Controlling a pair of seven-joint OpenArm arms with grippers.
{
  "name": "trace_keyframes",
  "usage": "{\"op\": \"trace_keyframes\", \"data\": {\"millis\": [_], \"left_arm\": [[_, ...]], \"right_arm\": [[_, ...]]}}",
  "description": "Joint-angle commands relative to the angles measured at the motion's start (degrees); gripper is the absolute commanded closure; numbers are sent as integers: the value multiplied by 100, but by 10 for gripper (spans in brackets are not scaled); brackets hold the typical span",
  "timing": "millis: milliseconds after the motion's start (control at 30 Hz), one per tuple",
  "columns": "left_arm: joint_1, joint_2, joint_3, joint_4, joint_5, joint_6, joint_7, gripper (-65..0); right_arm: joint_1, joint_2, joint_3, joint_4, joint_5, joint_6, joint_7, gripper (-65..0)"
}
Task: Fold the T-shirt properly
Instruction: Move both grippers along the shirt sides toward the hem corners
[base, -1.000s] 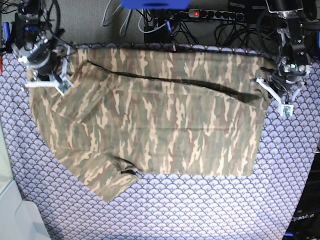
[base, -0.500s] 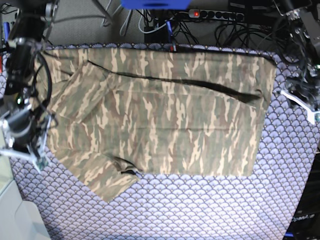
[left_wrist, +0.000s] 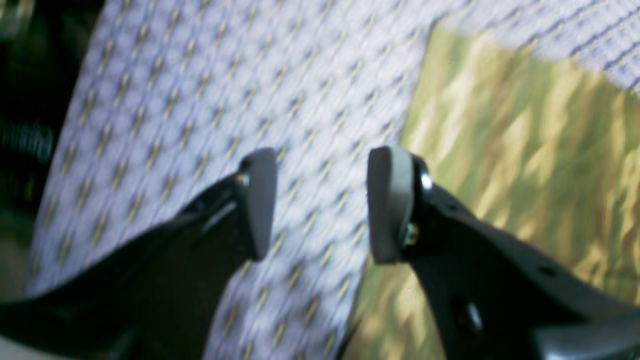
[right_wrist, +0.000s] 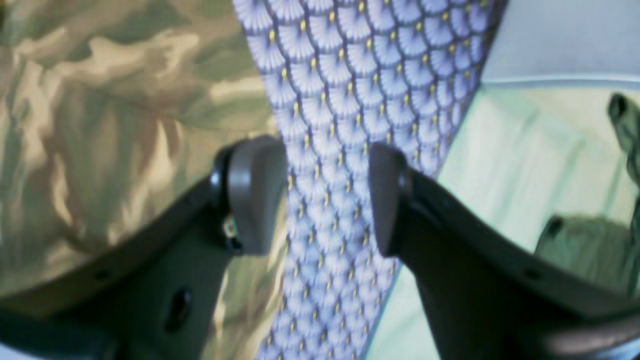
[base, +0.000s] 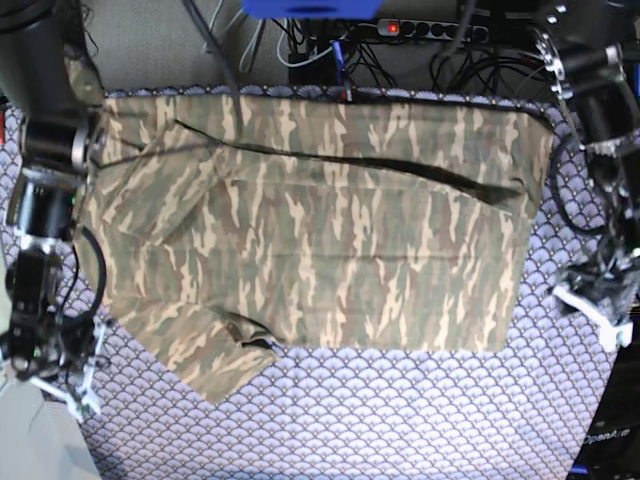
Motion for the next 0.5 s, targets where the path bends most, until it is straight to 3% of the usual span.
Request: {"op": "trace_keyframes", "data": {"millis": [0, 100, 300, 467], "left_arm": [[-173, -183, 227, -133, 11, 6, -150, -292], [-454, -236, 684, -634, 11, 15, -458, -292], [-692, -209, 956, -1478, 20, 50, -898, -291], [-771, -218, 1387, -2041, 20, 59, -1258, -291]], "right_arm": [[260, 70, 36, -131, 0, -23, 135, -311], [401, 106, 1, -491, 0, -23, 688, -311], [621, 123, -17, -1282, -132, -23, 1585, -311], [717, 123, -8, -2329, -316, -23, 2728, -312]]}}
